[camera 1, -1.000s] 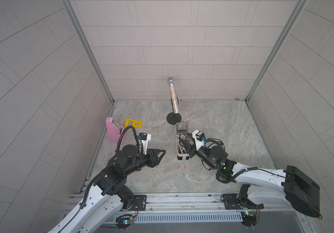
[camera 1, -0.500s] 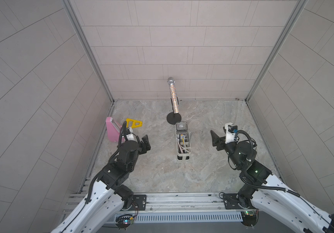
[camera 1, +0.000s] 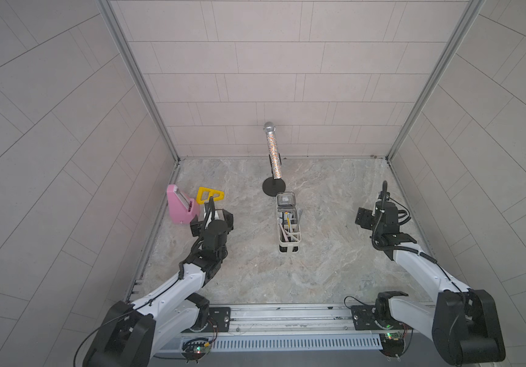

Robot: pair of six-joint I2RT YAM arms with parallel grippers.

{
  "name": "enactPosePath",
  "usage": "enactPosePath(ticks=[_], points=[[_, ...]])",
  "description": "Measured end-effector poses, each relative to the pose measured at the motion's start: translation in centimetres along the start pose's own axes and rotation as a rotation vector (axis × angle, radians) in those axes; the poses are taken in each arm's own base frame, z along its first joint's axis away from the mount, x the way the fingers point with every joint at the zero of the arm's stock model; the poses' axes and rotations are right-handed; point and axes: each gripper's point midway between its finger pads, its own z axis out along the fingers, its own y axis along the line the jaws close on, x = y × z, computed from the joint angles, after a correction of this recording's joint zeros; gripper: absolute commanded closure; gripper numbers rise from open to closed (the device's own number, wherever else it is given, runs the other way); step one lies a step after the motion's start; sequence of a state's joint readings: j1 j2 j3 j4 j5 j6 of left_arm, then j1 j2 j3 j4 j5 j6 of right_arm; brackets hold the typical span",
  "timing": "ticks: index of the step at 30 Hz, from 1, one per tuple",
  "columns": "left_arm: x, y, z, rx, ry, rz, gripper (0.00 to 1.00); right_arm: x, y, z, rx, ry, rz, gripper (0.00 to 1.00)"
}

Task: Place the toothbrush into the toothbrush holder
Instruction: Reset both arms

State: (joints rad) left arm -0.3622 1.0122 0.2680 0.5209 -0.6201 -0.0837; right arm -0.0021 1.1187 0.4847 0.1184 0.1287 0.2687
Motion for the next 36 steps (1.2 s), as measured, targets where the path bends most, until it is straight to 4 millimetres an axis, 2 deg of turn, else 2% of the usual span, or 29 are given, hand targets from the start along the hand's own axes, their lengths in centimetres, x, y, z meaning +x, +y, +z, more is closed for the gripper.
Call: enactPosePath(ticks=[2,5,8,10,12,15,18,23,25,27,30,31,32,36], points=[[1.3,1.1,1.0,-0.004,0.011,-0.018,0.00,0.3,-0.2,0.6,0.006,-0.076,-0.022,0.06],[2.3,2.0,2.8,0.014,0.013,-0.055,0.00,2.4,-0.7,2.4,0.030,-0.119,-0.048,0.06],[2.2,1.2,3.9,0.076,-0.006,-0.052,0.00,4.6,-0.2,5.1,0.020,-0.096,-0.086,0.05],[1.7,0.3,4.4,0.124,-0.026,-0.024,0.00,5.3,0.2,5.9,0.007,-0.074,-0.111,0.06],[0.9,-0.5,4.9,0.164,-0.062,-0.010,0.00,4.0,0.8,5.7,-0.015,-0.120,-0.115,0.07],[0.0,-0.4,5.0,0.172,-0.099,-0.017,0.00,1.5,1.5,5.2,-0.043,-0.235,-0.108,0.07],[-0.7,0.1,4.5,0.165,-0.128,-0.035,0.00,1.0,1.8,4.9,-0.056,-0.268,-0.111,0.10],[-0.2,1.0,3.8,0.138,-0.111,-0.046,0.00,0.5,2.1,4.9,-0.060,-0.284,-0.122,0.11],[1.0,0.9,4.3,0.131,-0.085,-0.048,0.00,0.4,2.3,4.8,-0.064,-0.290,-0.125,0.10],[3.5,0.6,5.7,0.121,-0.024,-0.033,0.00,0.4,2.5,4.8,-0.068,-0.291,-0.133,0.01],[7.9,0.0,6.9,0.130,0.113,0.015,0.00,0.3,2.6,4.7,-0.068,-0.293,-0.138,0.01],[8.3,0.0,6.9,0.133,0.139,0.023,0.00,0.3,2.6,4.7,-0.067,-0.293,-0.138,0.01],[7.8,-0.2,7.1,0.138,0.144,0.026,0.00,0.3,2.5,4.7,-0.066,-0.294,-0.138,0.01],[4.0,-1.3,8.7,0.167,0.059,0.003,0.00,0.3,2.5,4.8,-0.063,-0.291,-0.138,0.01]])
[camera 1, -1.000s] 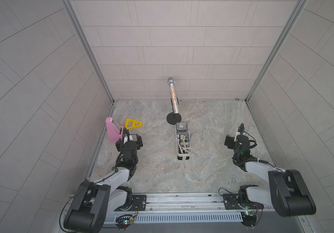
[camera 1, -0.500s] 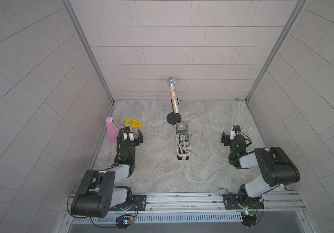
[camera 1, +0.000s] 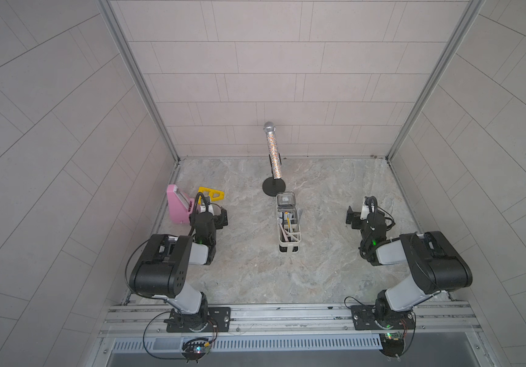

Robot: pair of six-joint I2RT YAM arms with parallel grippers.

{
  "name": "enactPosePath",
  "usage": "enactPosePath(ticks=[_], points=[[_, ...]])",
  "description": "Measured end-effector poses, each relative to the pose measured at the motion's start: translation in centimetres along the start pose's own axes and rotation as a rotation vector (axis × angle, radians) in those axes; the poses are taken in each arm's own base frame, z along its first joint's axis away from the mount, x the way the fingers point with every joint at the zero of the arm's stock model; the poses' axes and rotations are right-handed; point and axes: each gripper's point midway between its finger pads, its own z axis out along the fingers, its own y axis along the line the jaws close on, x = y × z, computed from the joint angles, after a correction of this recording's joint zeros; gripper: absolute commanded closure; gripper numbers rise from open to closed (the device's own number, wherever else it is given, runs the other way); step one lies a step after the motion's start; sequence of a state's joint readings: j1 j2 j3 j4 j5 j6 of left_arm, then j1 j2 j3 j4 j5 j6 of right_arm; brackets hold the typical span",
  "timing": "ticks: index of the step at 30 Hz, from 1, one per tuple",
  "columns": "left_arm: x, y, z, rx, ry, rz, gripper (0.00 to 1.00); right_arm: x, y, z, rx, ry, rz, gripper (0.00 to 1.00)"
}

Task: Place the toothbrush into the toothbrush holder
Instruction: Reset both arms

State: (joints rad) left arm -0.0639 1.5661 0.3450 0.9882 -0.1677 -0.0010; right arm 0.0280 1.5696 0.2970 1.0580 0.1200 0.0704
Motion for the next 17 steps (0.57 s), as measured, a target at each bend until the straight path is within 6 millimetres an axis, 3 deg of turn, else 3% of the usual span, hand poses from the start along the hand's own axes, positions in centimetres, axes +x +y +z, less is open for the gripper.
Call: enactPosePath(ticks=[17], points=[[0.8,-0.3,0.8,0.008,0.052,0.013,0.00,-0.1,0.0,0.0,0.000,-0.002,0.000,0.01]])
